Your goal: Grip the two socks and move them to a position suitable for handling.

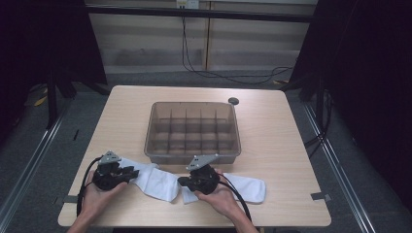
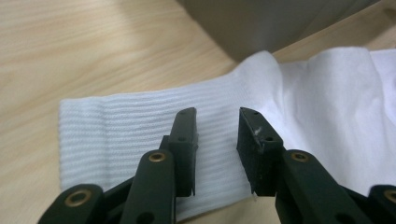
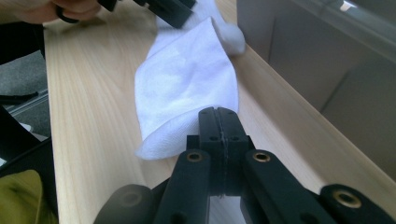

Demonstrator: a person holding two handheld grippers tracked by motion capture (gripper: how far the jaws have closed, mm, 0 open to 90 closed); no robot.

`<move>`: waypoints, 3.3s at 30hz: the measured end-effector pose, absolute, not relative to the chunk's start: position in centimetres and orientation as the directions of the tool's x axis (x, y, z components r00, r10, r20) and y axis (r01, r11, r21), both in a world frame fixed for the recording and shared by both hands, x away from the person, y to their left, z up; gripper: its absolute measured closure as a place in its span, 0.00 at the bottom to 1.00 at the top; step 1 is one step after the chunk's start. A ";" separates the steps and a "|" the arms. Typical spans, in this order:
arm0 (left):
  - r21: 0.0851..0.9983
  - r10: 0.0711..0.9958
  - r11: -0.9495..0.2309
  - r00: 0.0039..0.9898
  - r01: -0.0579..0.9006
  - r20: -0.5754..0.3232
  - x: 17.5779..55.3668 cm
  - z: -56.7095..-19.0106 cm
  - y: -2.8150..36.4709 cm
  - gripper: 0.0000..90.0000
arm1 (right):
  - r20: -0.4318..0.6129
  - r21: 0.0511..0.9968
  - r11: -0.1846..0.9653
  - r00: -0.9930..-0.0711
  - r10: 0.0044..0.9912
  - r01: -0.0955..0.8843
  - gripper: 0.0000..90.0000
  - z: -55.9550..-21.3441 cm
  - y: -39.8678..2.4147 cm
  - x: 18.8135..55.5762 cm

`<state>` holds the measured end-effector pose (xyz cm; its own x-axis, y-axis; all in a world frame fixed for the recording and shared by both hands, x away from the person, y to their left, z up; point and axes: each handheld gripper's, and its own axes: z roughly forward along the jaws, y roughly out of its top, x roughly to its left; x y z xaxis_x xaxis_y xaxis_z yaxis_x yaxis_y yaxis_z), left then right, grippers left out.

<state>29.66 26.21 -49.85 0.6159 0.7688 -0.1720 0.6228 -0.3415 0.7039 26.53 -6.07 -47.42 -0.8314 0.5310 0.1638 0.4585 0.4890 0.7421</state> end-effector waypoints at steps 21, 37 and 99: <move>0.686 0.689 -0.473 0.717 0.552 -0.103 29.1 -48.9 23.3 0.76 | 0.192 0.742 0.450 -0.800 0.569 0.498 0.88 -47.7 -8.8 26.3; 0.685 0.702 -0.478 0.708 0.550 -0.080 27.6 -49.6 23.2 0.52 | 0.142 0.685 0.422 -0.678 0.722 0.593 0.68 -49.8 -15.8 26.0; 0.683 0.648 -0.484 0.748 0.547 -0.140 26.0 -48.8 28.5 0.73 | 0.087 0.727 0.534 -0.829 0.552 0.432 0.76 -48.7 -7.0 24.5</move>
